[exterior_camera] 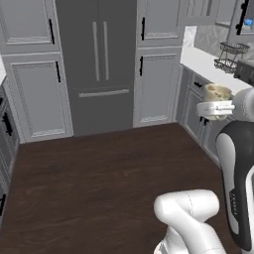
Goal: Gather all objects into one cabinet and sort the glasses and bowls to opposite sides.
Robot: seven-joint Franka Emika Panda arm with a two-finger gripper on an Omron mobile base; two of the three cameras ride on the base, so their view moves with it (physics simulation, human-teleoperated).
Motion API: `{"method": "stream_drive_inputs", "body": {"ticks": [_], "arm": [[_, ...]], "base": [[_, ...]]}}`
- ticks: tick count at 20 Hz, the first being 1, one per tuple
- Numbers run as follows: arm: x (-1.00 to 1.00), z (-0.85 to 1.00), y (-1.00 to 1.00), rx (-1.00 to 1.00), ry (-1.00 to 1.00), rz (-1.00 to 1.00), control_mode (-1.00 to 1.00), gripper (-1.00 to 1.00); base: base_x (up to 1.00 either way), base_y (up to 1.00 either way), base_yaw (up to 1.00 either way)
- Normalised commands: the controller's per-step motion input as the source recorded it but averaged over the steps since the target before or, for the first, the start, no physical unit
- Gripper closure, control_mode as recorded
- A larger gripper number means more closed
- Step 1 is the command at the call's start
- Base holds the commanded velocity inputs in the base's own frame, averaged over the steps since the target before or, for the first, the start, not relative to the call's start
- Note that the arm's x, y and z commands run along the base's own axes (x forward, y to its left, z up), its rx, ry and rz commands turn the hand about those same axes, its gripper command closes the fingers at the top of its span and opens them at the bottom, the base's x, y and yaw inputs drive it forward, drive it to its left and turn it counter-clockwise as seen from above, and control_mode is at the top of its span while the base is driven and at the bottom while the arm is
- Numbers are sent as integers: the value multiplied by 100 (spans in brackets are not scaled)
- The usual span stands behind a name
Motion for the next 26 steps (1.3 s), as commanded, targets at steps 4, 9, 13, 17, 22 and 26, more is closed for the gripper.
{"method": "stream_drive_inputs", "body": {"ticks": [4, 9, 13, 17, 22, 26], "arm": [[0, 0, 0, 0, 0, 0, 100, 100], [0, 0, 0, 0, 0, 0, 100, 100], [0, 0, 0, 0, 0, 0, 100, 100], [0, 0, 0, 0, 0, 0, 100, 100], [0, 0, 0, 0, 0, 0, 100, 100], [0, 0, 0, 0, 0, 0, 100, 100]], "base": [[100, 30, 0], [100, 19, 0], [100, 24, 0], [100, 22, 0], [79, 2, -46], [49, 10, -73]]}}
